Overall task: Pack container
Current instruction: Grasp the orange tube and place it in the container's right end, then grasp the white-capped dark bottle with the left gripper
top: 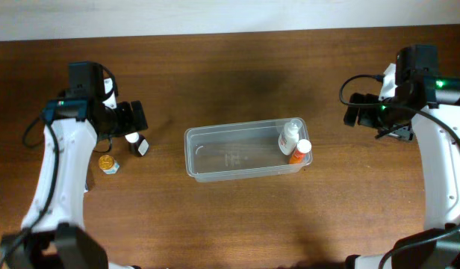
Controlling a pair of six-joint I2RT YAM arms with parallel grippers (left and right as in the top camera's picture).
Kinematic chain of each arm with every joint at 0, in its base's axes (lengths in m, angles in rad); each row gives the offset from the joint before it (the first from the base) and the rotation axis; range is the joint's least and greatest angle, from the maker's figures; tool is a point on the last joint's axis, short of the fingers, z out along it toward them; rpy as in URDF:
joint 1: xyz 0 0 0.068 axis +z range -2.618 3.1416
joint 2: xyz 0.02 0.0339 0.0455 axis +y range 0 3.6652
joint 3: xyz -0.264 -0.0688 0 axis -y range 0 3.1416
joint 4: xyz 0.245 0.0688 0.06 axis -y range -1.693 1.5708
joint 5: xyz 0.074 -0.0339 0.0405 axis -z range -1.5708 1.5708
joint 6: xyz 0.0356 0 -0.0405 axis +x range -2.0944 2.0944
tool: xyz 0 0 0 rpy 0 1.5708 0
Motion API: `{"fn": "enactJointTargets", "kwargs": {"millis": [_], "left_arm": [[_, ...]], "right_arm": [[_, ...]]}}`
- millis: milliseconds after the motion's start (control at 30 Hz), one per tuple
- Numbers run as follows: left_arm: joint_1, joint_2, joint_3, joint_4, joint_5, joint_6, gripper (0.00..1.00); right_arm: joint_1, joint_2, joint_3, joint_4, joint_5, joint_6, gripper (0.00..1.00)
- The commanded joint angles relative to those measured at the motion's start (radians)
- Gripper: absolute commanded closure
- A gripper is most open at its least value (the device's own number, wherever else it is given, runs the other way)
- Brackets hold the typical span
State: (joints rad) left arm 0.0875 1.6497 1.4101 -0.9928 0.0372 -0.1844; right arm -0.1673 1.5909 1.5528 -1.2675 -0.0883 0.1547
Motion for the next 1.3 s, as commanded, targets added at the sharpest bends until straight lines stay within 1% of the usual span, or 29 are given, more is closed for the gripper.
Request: {"fn": "enactJointTargets", "kwargs": {"millis": [0, 133, 233, 267, 300, 333, 367, 400, 600, 767, 933, 1033, 1267], "left_arm": [[0.029, 0.100, 0.012, 0.007, -0.007, -0.009, 0.00], [0.029, 0.143, 0.012, 0.026, -0.007, -0.009, 0.01], [0.029, 0.145, 0.012, 0.043, -0.007, -0.009, 0.11], [0.029, 0.146, 0.012, 0.043, -0.006, -0.009, 0.21], [0.029, 0.146, 0.012, 0.042, -0.004, -0.009, 0.26], [0.029, 0.146, 0.012, 0.042, -0.003, -0.009, 0.28], [0.029, 0.146, 0.012, 0.041, -0.003, -0.009, 0.34], [0.029, 0.148, 0.012, 0.041, -0.003, -0.009, 0.35], [0.001, 0.188, 0.012, 0.048, 0.011, -0.009, 0.34], [-0.034, 0.189, 0.012, 0.085, 0.010, -0.008, 0.34], [-0.046, 0.188, 0.012, 0.088, 0.000, -0.008, 0.34], [-0.046, 0.188, 0.012, 0.084, 0.000, -0.008, 0.36], [-0.046, 0.188, 0.012, 0.041, -0.008, -0.008, 0.36]], "right_arm": [[-0.002, 0.014, -0.008, 0.007, -0.014, 0.007, 0.01], [-0.002, 0.016, -0.008, 0.007, -0.014, 0.007, 0.01], [-0.002, 0.016, -0.008, 0.007, -0.014, 0.007, 0.01], [-0.002, 0.016, -0.008, 0.007, -0.014, 0.007, 0.01], [-0.002, 0.016, -0.008, 0.007, -0.014, 0.007, 0.01], [-0.002, 0.016, -0.008, 0.007, -0.014, 0.007, 0.01], [-0.002, 0.016, -0.008, 0.007, -0.014, 0.007, 0.01], [-0.002, 0.016, -0.008, 0.007, -0.013, 0.007, 0.01], [-0.002, 0.016, -0.008, 0.008, -0.013, 0.007, 0.01], [-0.002, 0.016, -0.008, 0.008, -0.013, 0.007, 0.01], [-0.002, 0.016, -0.008, 0.007, -0.013, 0.006, 0.01], [-0.003, 0.016, -0.008, 0.008, -0.013, 0.006, 0.01], [-0.003, 0.016, -0.008, 0.008, -0.013, 0.006, 0.01]]}}
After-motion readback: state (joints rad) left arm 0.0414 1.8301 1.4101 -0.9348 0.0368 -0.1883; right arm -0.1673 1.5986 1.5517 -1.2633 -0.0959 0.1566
